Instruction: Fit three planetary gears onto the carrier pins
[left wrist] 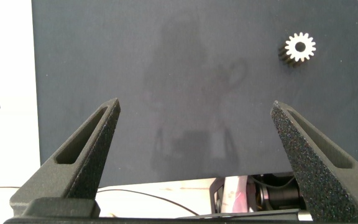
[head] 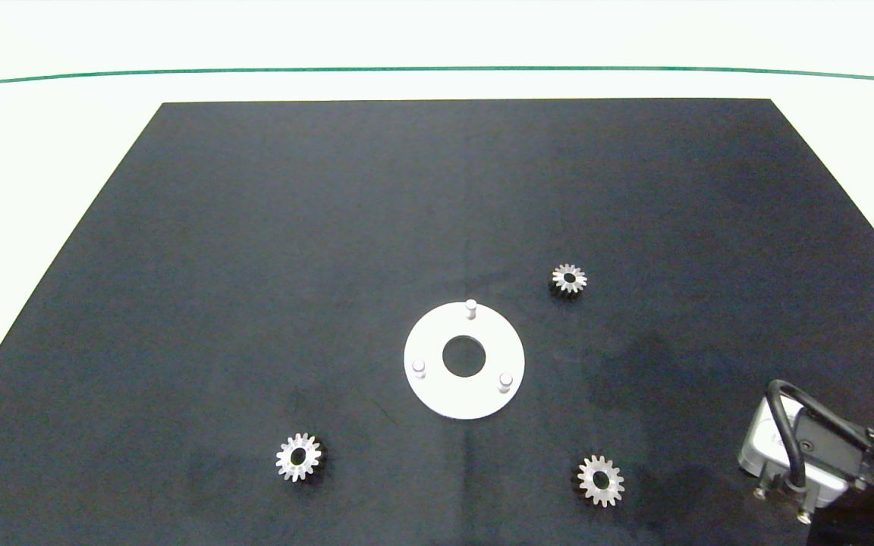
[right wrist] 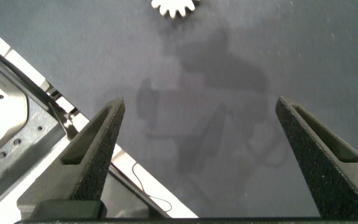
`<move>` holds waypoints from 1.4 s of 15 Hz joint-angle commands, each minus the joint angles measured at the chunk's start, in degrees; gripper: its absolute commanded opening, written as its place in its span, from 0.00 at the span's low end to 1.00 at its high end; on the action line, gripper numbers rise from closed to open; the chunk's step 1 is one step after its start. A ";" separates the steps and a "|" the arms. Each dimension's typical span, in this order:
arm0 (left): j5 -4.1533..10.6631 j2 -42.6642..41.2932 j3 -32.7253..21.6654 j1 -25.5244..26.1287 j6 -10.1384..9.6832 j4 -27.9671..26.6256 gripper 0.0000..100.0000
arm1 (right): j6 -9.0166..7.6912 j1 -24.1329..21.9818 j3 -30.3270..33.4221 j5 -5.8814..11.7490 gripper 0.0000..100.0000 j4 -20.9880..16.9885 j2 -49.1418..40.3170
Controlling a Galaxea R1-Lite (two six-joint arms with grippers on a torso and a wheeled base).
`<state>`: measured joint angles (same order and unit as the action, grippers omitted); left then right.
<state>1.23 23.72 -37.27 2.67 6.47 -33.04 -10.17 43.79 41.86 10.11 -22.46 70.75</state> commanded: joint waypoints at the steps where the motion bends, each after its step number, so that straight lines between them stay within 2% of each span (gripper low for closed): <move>1: -0.09 0.36 0.00 -0.03 0.03 -0.10 1.00 | 0.15 1.12 -0.20 -0.44 1.00 3.03 4.04; 3: -0.09 0.27 0.00 -0.03 0.03 -0.10 1.00 | 1.47 3.23 -1.87 -0.26 1.00 6.81 5.45; 7: -0.09 0.27 0.00 -0.03 0.03 0.69 1.00 | 1.73 4.20 -6.79 0.27 1.00 15.25 5.97; 10: -0.18 0.18 0.00 -0.03 -0.06 0.69 1.00 | 1.73 4.11 -10.13 2.37 1.00 20.17 6.33; 11: -0.09 0.18 0.00 -0.03 -0.15 0.69 1.00 | 1.73 4.11 -10.40 2.55 1.00 21.93 6.50; 15: -0.09 0.27 0.00 0.05 -0.15 0.96 1.00 | 1.82 4.02 -10.13 2.20 1.00 23.77 8.87; 19: -0.18 0.45 0.00 0.05 -0.15 1.04 1.00 | 1.99 3.94 -10.05 2.55 1.00 28.52 11.86; 21: -0.18 0.45 0.00 0.05 -0.15 1.40 1.00 | 1.99 4.02 -10.13 2.55 1.00 28.87 12.04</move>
<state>1.04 24.09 -37.25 2.74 6.30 -31.48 -8.09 47.74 31.77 12.57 6.36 82.10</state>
